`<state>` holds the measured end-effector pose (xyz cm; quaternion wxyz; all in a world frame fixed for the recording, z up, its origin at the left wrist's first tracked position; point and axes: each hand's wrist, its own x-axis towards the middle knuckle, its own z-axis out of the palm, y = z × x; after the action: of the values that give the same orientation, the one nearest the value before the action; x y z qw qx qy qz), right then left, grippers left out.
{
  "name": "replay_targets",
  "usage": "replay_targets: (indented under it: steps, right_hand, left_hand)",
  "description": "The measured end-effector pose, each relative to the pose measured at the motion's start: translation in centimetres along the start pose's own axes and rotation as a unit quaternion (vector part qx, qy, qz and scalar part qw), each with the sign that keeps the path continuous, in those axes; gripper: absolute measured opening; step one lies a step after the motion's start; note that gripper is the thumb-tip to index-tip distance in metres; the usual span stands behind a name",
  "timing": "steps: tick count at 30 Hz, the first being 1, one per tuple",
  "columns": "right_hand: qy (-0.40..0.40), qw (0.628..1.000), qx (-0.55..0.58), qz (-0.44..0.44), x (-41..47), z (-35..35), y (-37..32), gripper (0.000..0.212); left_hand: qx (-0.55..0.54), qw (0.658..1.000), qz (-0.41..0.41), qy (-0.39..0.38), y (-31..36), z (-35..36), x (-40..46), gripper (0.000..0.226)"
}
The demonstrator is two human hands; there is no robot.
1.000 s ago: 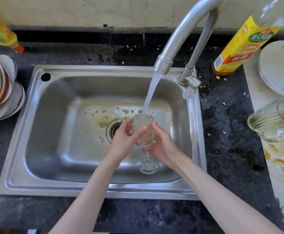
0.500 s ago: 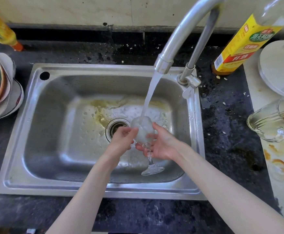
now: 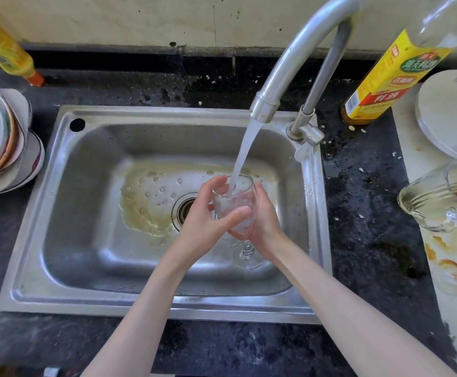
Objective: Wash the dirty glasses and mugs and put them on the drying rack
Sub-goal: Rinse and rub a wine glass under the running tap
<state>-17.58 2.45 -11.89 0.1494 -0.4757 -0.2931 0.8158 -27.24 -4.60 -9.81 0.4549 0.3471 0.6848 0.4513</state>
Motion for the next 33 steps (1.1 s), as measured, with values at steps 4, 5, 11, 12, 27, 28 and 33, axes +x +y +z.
replay_targets:
  steps: [4,5,11,12,27,28,33]
  right_hand:
    - [-0.042,0.989,-0.091,-0.104,-1.0,0.7,0.6,0.065]
    - [-0.039,0.987,-0.091,-0.125,-1.3,1.0,0.7,0.059]
    - [-0.031,0.995,0.032,0.087,-1.5,1.0,-0.8,0.07]
    - [-0.052,0.991,0.036,0.12,-1.4,0.8,-1.1,0.068]
    - [-0.028,0.994,-0.026,0.099,-0.4,1.0,-0.9,0.066]
    - [-0.041,0.994,-0.037,0.093,-0.4,1.0,-0.9,0.069]
    - [0.002,0.988,-0.147,-0.044,-0.6,1.9,-0.3,0.058]
  left_hand:
    - [-0.054,0.997,-0.027,0.054,0.6,0.9,0.3,0.059]
    - [-0.062,0.995,-0.034,0.066,0.7,1.2,0.5,0.059]
    - [-0.05,0.998,0.012,-0.026,0.6,1.2,0.9,0.071]
    - [-0.045,0.998,0.021,-0.028,0.6,1.1,1.0,0.071]
    - [-0.025,0.994,0.059,0.085,1.4,1.6,2.3,0.039]
    - [-0.031,0.989,0.043,0.14,1.3,1.9,2.5,0.029]
    - [0.001,0.97,-0.064,0.236,1.1,2.7,3.3,0.032]
